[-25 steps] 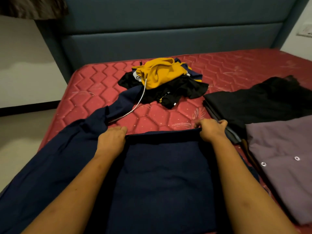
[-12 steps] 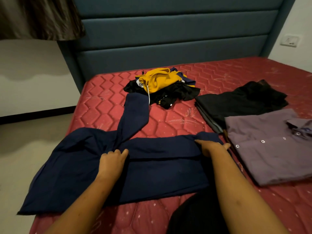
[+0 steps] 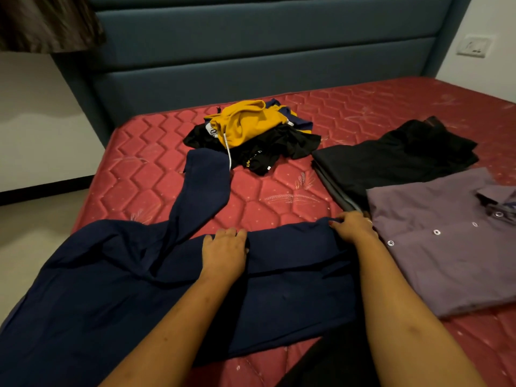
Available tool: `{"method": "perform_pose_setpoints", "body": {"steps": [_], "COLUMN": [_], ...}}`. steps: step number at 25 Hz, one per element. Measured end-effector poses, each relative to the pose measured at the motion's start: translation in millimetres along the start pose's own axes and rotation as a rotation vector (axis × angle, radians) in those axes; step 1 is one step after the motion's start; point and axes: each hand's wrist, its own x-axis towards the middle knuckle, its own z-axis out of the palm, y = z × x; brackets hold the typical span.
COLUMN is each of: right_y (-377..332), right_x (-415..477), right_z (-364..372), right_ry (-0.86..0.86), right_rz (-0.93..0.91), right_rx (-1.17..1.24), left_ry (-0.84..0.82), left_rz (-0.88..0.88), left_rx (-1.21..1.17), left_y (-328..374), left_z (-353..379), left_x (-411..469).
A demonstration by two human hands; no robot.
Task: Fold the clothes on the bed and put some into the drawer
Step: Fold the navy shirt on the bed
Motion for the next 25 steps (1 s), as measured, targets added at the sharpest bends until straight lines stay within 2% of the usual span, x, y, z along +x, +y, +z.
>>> {"method": "perform_pose_setpoints", "body": {"steps": [2, 6, 10, 12, 14, 16, 17, 19, 20, 22, 24, 25], "right_y": [-1, -3, -5, -9, -20, -39, -50, -74, -84, -92, -87, -81], "right_x": [4, 13, 4, -1, -7, -17, -22, -33, -40, -50, -54, -54], "right_z": [-2, -20, -22, -19, -14, -8, -2, 17, 25, 38, 48, 51], "right_ry": [0.079, 0.417, 0.444, 0.498, 0.658, 0.747, 0.673, 0.309, 0.114, -0.061, -0.141, -0.193], "right_rz": [0.038, 0.110, 0.273, 0.297, 0.223, 0.029, -0.102, -0.343, -0.422, -0.496, -0.471, -0.435], "right_rx": [0.071, 0.247, 0.436, 0.394, 0.224, 0.129, 0.142, 0.279, 0.363, 0.441, 0.307, 0.162], "left_ry": [-0.044, -0.060, -0.015, -0.007, -0.016, 0.004, 0.062, 0.239, 0.329, 0.438, 0.394, 0.298], "left_rz": [0.003, -0.004, -0.026, -0.028, -0.042, -0.067, -0.071, -0.125, -0.168, -0.209, -0.110, -0.064], "left_rx": [-0.036, -0.108, -0.129, -0.116, -0.124, -0.142, -0.166, -0.226, -0.266, -0.373, -0.434, -0.438], "left_y": [12, 33, 39, 41, 43, 48, 52, 61, 64, 68, 71, 74], "left_z": [7, 17, 21, 22, 22, 25, 27, 22, 19, 19, 27, 31], "left_x": [18, 42, 51, 54, 57, 57, 55, 50, 48, 42, 30, 23]}}
